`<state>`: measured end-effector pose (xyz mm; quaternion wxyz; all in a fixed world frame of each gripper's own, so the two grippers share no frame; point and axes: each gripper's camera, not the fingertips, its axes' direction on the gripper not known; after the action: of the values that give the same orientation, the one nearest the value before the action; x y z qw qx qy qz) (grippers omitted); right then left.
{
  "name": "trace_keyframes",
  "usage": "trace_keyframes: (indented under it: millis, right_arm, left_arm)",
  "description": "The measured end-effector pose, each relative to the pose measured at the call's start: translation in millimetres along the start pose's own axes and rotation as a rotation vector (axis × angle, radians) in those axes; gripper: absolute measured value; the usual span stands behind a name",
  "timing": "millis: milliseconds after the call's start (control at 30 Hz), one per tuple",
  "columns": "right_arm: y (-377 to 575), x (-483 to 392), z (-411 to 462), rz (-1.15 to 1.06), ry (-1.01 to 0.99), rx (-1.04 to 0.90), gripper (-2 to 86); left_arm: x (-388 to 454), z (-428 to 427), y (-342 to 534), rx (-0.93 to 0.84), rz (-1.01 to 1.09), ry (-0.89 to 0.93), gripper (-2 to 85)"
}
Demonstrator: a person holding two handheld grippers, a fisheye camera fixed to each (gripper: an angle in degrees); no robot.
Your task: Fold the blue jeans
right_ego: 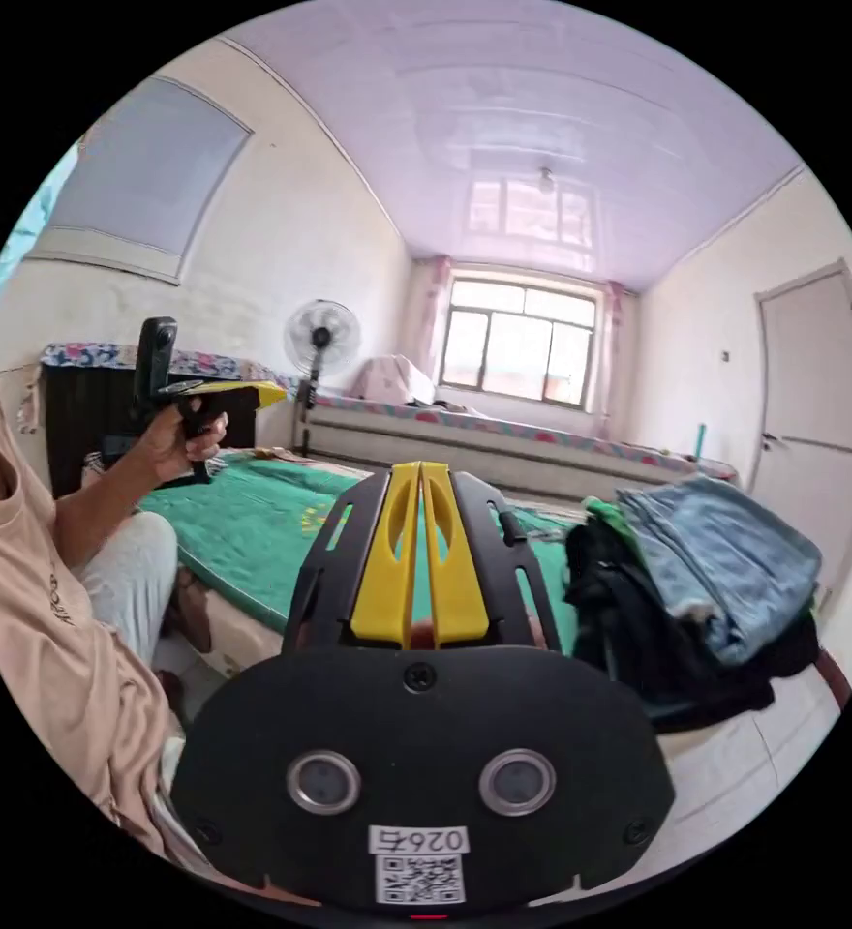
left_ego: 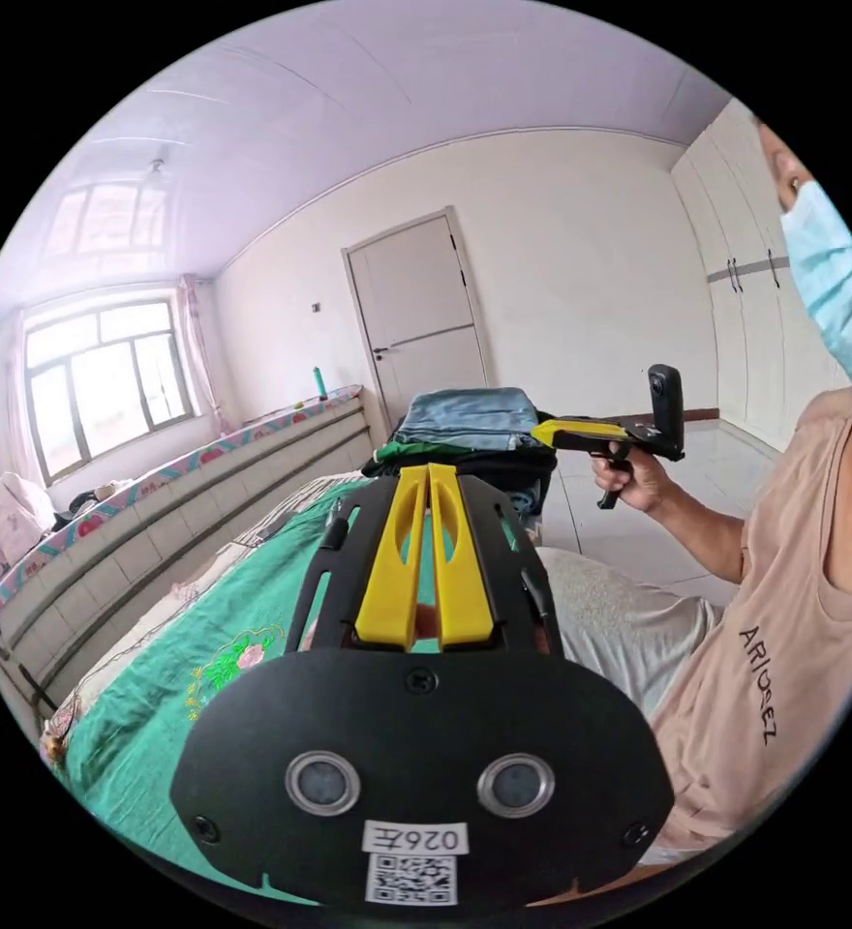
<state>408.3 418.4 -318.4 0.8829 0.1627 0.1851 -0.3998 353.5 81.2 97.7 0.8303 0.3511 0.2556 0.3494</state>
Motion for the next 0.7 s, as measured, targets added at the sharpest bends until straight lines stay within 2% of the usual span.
trace_keyframes:
  millis: [167, 267, 433, 700]
  right_arm:
    - [22.9, 110.8, -43.3, 0.266, 0.33, -0.03, -0.3]
    - [29.2, 180.7, -63.4, 0.387, 0.434, -0.047, 2.5]
    - [34.9, 285.4, -78.7, 0.545, 0.532, -0.077, 6.4]
    - [24.7, 401.0, -66.4, 0.57, 0.588, -0.113, 9.5]
  left_arm:
    - [-42.2, 134.3, -78.5, -0.077, -0.03, 0.103, -0.7]
    - [-61.7, 207.2, -120.4, -0.113, -0.053, 0.175, 0.3]
    - [-83.0, 313.0, -173.0, -0.128, -0.112, 0.199, 9.2]
    - [-117.4, 456.0, -258.1, -0.229, -0.16, 0.2, 12.2]
